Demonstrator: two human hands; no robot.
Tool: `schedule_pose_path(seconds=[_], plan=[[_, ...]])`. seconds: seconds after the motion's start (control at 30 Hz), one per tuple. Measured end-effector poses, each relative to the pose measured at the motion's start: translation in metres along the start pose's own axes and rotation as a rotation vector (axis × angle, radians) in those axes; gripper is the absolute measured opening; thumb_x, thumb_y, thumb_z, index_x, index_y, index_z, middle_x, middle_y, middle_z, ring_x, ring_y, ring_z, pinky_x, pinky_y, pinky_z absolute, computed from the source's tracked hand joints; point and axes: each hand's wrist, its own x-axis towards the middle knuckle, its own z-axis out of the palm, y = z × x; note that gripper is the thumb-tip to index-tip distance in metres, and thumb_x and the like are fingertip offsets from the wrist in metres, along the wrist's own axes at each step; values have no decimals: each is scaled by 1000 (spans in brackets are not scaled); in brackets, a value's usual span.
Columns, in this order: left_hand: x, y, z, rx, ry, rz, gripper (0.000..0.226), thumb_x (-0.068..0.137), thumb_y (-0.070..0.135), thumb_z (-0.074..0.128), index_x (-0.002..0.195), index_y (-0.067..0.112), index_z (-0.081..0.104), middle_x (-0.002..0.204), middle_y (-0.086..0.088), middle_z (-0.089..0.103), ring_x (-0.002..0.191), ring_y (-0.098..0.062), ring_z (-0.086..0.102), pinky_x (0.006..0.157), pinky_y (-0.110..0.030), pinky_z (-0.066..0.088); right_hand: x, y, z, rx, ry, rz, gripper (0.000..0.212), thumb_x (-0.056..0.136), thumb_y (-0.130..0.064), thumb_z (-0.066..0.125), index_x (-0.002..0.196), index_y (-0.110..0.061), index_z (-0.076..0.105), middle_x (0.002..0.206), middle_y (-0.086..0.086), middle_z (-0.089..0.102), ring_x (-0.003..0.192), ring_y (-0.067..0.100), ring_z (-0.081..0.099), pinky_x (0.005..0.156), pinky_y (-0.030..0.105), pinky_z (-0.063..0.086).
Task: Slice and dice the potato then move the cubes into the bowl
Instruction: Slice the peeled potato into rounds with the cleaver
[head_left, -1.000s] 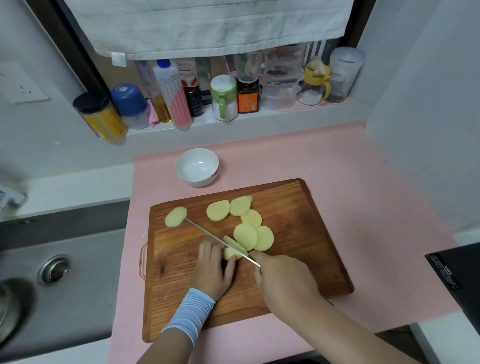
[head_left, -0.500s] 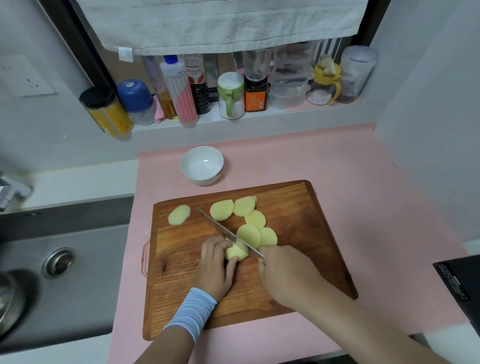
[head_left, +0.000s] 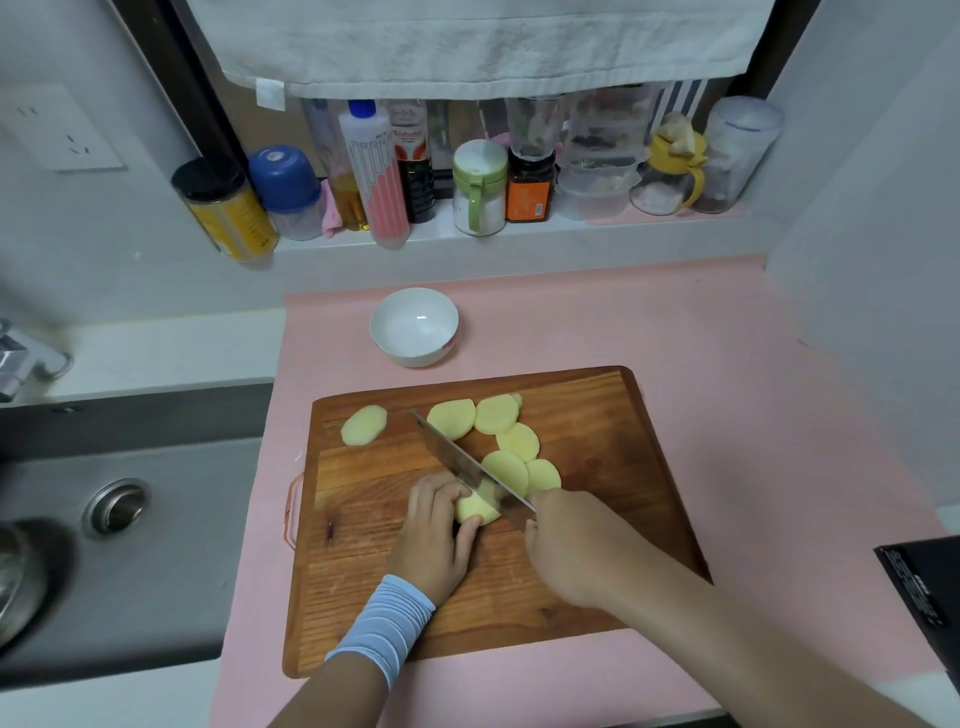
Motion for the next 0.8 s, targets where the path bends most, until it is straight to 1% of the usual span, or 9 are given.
schedule_pose_path(seconds=[0.07,0.13,0.23,0.3,0.37,0.5,0.63,0.7,0.8], plan=[[0,1,0,0,4,-8,25,92,30,54,112,16,47,119,-2,47,112,-20,46,103,-20,31,3,-2,3,-5,-7,13,7,103,-20,46,96,-22,49,95,2,59,90,23,63,70,29,45],[0,0,0,-1,12,-6,25,92,30,54,112,16,48,119,-2,48,112,-20,46,103,-20,31,10,-7,7,-5,-6,19,9,103,-20,46,94,-21,48,95,3,58,92,24,63,71,30,44],[1,1,-1,-9,6,-15,26,92,30,54,112,15,49,119,-2,48,114,-19,46,104,-18,29,17,-9,10,1,0,9,11,103,-21,46,93,-21,45,96,7,58,87,23,57,71,29,41],[0,0,-1,-15,-2,-20,25,92,30,54,112,16,49,120,-1,48,113,-19,46,104,-17,29,15,-4,11,-6,-14,-5,10,104,-21,45,94,-20,46,96,6,59,87,23,59,69,28,40],[0,1,-1,-19,-6,-10,25,92,30,54,112,17,48,120,-1,47,113,-19,46,104,-15,28,13,1,14,-30,-6,-36,11,104,-22,45,93,-18,47,88,1,54,88,23,61,62,27,37],[0,1,0,-27,3,-17,26,92,29,54,113,17,47,120,-1,46,113,-18,45,106,-15,26,20,1,14,-30,9,-9,10,103,-22,47,93,-18,49,89,1,55,80,20,55,56,26,36],[2,2,-2,-32,5,-9,25,92,29,54,113,16,47,121,0,45,114,-19,45,107,-15,25,31,-3,20,26,10,-7,9,102,-23,46,96,-20,53,99,6,63,91,23,63,70,30,45],[1,1,-2,-25,-6,-18,26,92,28,54,113,16,47,121,0,45,114,-18,44,108,-13,23,29,2,23,26,1,-10,10,102,-22,47,99,-17,55,100,6,64,92,24,64,70,29,44],[1,1,-3,-30,-16,-22,27,91,28,54,114,16,46,122,0,44,115,-16,42,108,-13,23,24,12,28,16,17,-17,14,102,-23,46,98,-16,57,90,3,62,82,21,61,66,29,43]])
